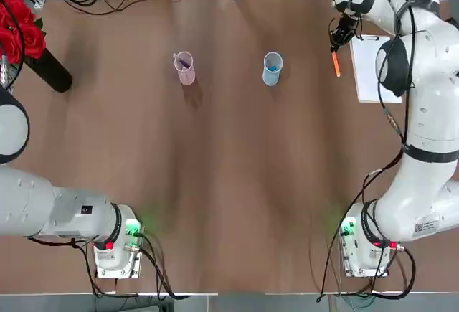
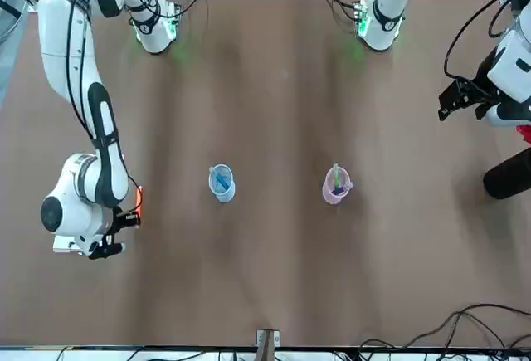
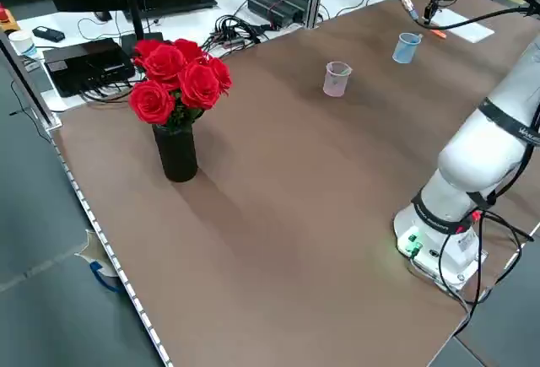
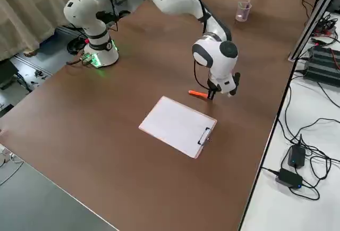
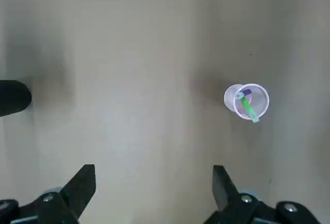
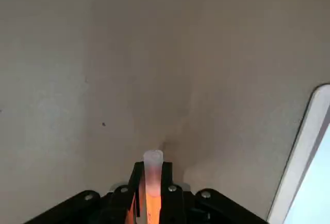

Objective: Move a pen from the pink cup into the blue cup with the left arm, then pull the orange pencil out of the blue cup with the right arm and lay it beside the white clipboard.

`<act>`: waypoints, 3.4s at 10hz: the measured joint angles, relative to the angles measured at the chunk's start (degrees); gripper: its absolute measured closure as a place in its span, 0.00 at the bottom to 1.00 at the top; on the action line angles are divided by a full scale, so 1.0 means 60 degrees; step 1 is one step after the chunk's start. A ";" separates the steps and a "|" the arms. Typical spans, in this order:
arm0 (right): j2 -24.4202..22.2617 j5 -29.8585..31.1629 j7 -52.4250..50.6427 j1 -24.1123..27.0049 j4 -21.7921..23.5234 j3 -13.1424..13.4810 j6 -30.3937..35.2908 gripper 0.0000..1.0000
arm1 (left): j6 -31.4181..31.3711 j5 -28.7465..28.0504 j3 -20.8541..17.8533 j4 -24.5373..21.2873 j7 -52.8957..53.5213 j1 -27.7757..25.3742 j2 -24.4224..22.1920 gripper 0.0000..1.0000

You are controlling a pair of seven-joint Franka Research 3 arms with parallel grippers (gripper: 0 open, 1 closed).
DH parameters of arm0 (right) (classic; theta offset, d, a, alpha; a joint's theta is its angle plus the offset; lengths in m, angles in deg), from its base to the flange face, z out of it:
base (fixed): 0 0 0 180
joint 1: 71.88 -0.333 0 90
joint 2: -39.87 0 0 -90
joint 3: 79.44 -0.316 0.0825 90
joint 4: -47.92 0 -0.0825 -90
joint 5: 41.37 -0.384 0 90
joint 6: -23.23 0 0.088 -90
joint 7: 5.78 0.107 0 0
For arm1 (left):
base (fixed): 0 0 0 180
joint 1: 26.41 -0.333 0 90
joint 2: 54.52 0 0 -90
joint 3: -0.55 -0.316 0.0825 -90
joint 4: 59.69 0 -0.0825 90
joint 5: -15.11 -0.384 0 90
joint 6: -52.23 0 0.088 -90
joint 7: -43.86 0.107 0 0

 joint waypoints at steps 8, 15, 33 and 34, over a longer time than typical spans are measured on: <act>-0.0143 0.0002 -0.0508 0.0062 -0.0431 0.0362 0.0577 0.00 | 0.0000 0.0000 0.0000 0.0058 -0.0004 0.0000 0.0000 0.00; -0.3494 0.2032 0.1265 0.0136 -0.1309 0.0419 0.2589 0.00 | 0.0005 0.0001 0.0000 0.0085 -0.0005 -0.0001 0.0006 0.00; -0.5930 0.3625 0.6047 0.2472 -0.1880 -0.2922 0.5469 0.00 | 0.0007 0.0093 -0.0058 0.0100 0.0165 -0.0438 0.0008 0.00; -0.5930 0.3659 0.5916 0.2474 -0.1868 -0.2964 0.5469 0.00 | 0.0016 0.0113 -0.0074 0.0098 0.0229 -0.0456 0.0010 0.00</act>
